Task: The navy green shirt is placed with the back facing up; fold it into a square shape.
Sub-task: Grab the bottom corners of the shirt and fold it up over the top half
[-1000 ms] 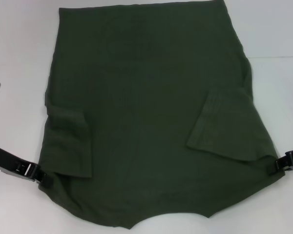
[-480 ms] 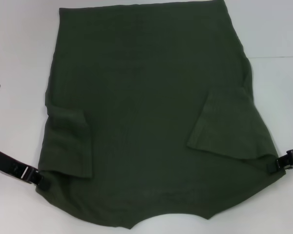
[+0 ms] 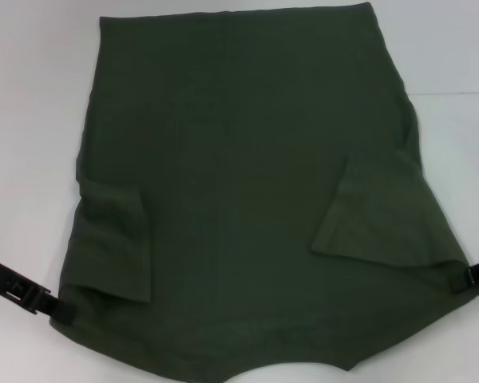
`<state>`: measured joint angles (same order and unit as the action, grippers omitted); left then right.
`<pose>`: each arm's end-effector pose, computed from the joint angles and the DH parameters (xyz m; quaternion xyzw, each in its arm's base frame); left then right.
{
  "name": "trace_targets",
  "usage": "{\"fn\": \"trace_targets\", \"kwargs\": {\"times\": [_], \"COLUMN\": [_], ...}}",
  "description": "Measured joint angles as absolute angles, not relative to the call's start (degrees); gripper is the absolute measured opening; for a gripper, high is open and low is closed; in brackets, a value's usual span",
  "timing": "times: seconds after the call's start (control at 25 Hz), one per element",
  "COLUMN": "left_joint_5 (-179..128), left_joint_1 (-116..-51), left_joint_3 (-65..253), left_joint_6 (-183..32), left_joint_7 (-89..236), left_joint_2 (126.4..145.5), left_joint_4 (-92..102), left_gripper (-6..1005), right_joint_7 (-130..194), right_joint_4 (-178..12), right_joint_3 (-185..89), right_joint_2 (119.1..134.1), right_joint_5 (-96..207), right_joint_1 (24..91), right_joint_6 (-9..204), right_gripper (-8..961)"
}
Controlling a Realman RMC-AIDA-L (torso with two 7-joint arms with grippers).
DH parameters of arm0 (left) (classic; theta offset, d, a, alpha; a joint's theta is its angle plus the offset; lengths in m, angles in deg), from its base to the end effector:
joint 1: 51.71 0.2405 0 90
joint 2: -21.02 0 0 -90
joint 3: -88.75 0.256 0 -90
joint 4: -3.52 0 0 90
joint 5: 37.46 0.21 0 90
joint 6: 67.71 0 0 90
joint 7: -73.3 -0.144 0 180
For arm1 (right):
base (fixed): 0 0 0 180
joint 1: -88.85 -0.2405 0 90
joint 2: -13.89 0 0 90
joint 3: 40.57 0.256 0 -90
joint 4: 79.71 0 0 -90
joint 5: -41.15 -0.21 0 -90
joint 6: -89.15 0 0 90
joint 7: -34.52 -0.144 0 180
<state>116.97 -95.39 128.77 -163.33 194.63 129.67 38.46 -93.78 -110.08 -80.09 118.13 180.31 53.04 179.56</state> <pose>-0.2926 0.3505 0.0504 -0.8719 -0.4768 0.1061 0.0342 0.3292 0.3363 0.0703 -0.7998 0.5947 0.0207 0.0791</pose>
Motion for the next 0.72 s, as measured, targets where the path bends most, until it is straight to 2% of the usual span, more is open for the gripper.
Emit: {"fn": "trace_targets", "kwargs": {"times": [0.72], "left_joint_5": [116.82], "left_joint_1": [-93.12], "left_joint_3": [128.68], "left_joint_6": [-174.09], "left_joint_7": [189.10], "left_joint_2": [129.64], "left_joint_4": [42.76], "left_gripper": [19], "right_joint_7": [-88.31], "right_joint_4": [-111.71], "right_joint_3": [-78.78], "right_joint_2": [117.69], "right_joint_5": [180.39], "right_joint_1": [56.92], "right_joint_6": [185.70], "right_gripper": [62]}}
